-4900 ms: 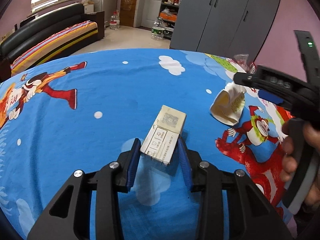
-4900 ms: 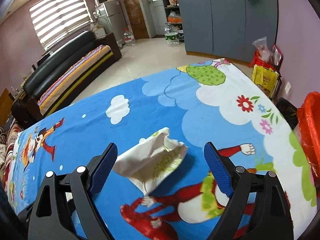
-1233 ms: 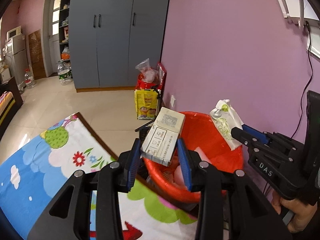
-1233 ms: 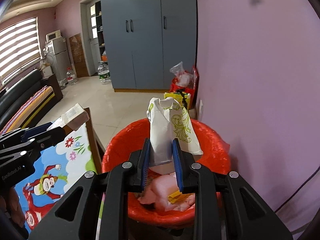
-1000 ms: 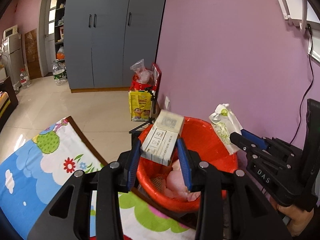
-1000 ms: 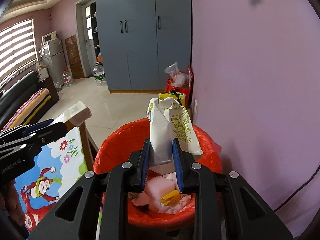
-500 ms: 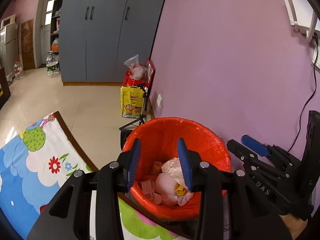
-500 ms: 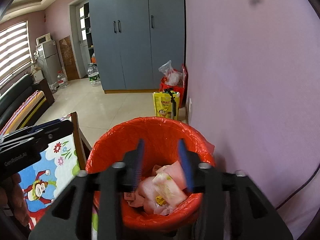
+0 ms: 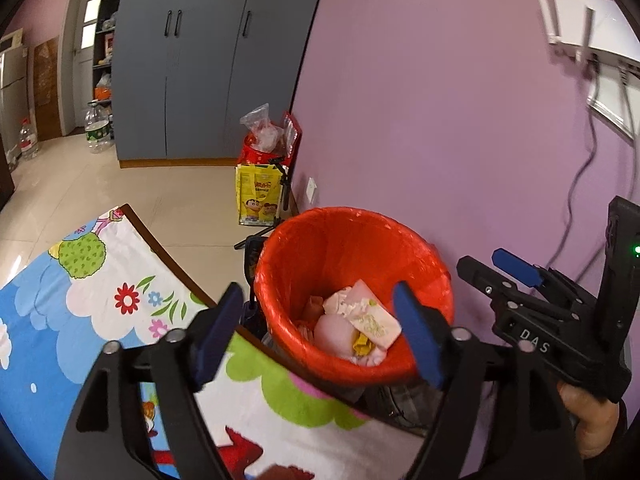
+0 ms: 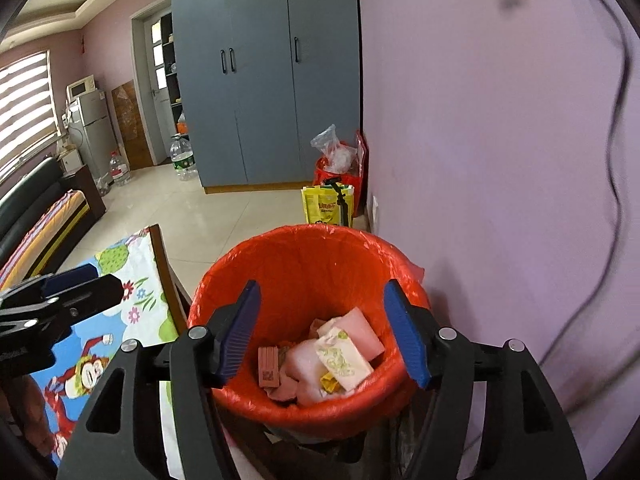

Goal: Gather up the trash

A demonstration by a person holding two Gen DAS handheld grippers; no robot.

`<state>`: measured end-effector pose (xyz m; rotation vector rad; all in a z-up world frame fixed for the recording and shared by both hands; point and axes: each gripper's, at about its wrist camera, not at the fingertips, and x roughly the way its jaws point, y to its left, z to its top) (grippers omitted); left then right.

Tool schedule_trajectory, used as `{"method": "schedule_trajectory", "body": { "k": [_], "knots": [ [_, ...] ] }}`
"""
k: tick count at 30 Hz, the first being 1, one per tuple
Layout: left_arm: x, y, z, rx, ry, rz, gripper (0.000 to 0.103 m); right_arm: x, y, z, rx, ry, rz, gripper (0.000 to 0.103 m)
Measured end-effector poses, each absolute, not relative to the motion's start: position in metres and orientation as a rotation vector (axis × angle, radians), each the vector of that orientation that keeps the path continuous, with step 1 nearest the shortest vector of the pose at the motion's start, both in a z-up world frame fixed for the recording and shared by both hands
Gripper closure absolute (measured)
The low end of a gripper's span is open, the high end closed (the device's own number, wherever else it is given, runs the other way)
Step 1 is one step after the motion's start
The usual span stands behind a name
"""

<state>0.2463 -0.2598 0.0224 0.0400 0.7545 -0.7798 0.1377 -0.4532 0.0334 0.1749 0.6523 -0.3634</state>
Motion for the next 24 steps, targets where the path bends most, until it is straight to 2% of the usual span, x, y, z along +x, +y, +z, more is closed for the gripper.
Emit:
{"method": "schedule_trajectory", "body": {
  "k": [5,8,14,24],
  "knots": [
    [0.231,-0.249,0.026,0.033,0.765,-0.818,0.020,0.115,-0.444,0.037,0.173,0.657,-0.378,0.038],
    [0.222,-0.246,0.029,0.032,0.764,-0.839,0.015,0.103,-0.441,0.037,0.181,0.659,-0.385,0.033],
    [0.202,-0.253,0.031,0.062,0.761,-0.857,0.015,0.084,-0.441,0.030,0.183,0.681,-0.394,0.026],
    [0.193,-0.263,0.029,0.073,0.757,-0.831,0.015,0.077,-0.443,0.029,0.169,0.677,-0.377,0.026]
  ]
}}
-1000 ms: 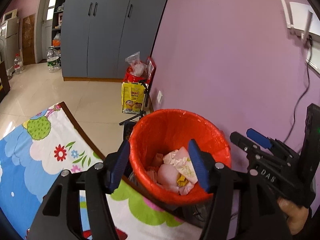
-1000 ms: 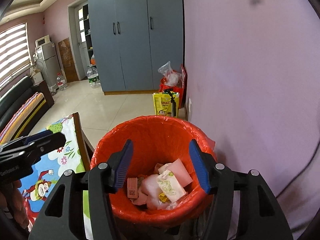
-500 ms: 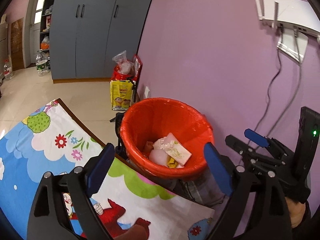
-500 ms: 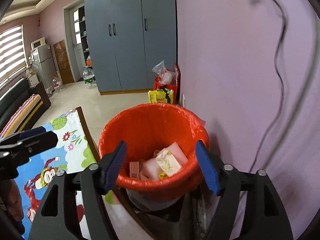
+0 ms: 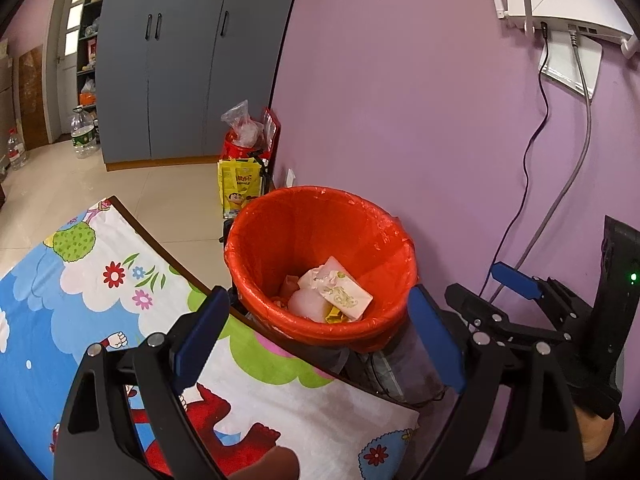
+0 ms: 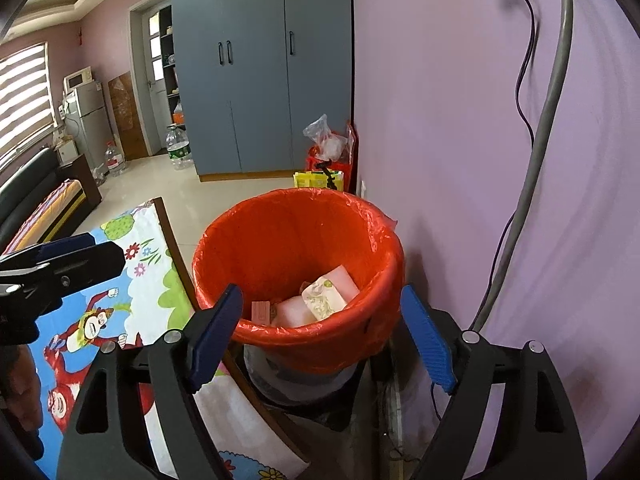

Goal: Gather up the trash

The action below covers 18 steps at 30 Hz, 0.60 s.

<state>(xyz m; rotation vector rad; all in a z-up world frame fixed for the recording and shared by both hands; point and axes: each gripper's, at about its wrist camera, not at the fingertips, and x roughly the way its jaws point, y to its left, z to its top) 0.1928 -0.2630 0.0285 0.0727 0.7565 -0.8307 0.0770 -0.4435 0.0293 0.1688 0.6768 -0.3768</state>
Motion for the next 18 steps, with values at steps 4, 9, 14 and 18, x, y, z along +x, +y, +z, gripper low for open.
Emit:
{"method": "schedule_trajectory", "body": {
  "k": [4,9,14,18],
  "knots": [
    [0.1908,-0.2661,0.0288,0.083,0.749,-0.824,0.015,0.0782,-0.4455,0.0289,0.178,0.678,-0.367,0.026],
    [0.1894,-0.2684,0.0299,0.090,0.747,-0.825,0.015,0.0784,-0.4492,0.0310,0.177,0.674,-0.376,0.026],
    [0.1889,-0.2673,0.0324,0.095,0.741,-0.823,0.015,0.0788,-0.4504,0.0299,0.175,0.676,-0.377,0.026],
    [0.1883,-0.2681,0.0313,0.098,0.744,-0.822,0.015,0.0784,-0.4517,0.0306,0.177,0.675,-0.377,0.026]
  ]
}}
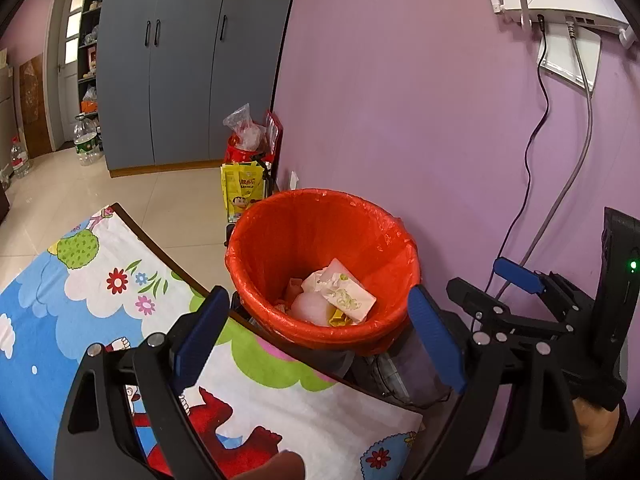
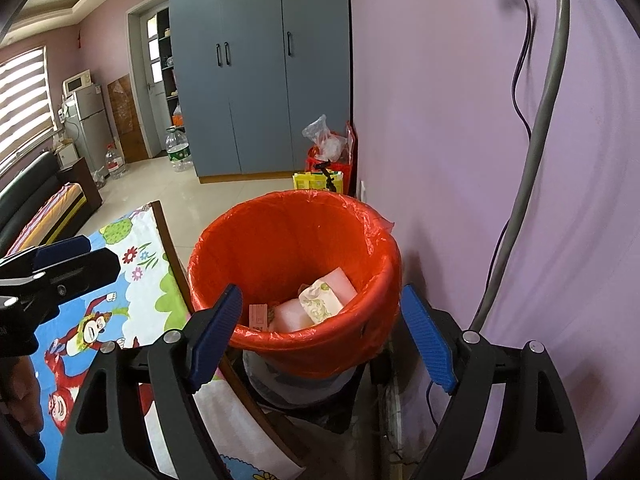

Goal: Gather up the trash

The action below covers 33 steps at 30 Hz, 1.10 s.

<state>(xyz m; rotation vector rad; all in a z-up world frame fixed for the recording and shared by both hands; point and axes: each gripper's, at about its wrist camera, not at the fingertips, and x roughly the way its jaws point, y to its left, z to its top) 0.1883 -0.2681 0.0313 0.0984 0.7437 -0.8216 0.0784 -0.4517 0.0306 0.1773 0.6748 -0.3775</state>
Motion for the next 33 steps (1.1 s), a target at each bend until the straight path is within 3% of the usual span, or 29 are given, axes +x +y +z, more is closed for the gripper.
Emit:
{"method": "schedule_trajectory", "body": {
  "k": [33],
  "knots": [
    [0.1869,-0.2694,0.0325,0.106,0.736,-0.823,0.015,0.0789,-0.4541,0.0311,0.183,0.673,-0.377,0.026]
  ]
}}
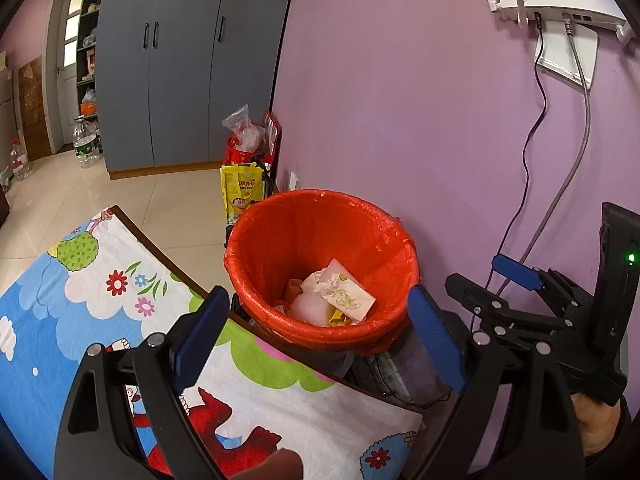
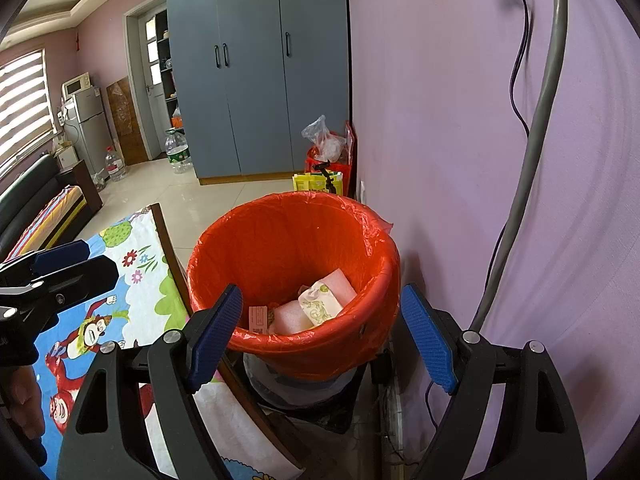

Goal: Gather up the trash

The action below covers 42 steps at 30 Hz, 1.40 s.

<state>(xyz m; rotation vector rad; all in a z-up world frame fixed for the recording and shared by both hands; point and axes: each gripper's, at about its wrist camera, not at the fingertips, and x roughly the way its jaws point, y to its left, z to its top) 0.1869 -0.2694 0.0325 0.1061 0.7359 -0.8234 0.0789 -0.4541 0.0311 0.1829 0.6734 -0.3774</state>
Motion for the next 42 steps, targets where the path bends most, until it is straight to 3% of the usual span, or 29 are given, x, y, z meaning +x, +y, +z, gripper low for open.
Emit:
{"method": "schedule_trajectory", "body": {
  "k": [42],
  "knots": [
    [0.1864,-0.2694,0.0316,0.101,0.733,-0.833,0.015,0.0785,-0.4553,0.0315,0.183,0.672,-0.379,0.026]
  ]
}}
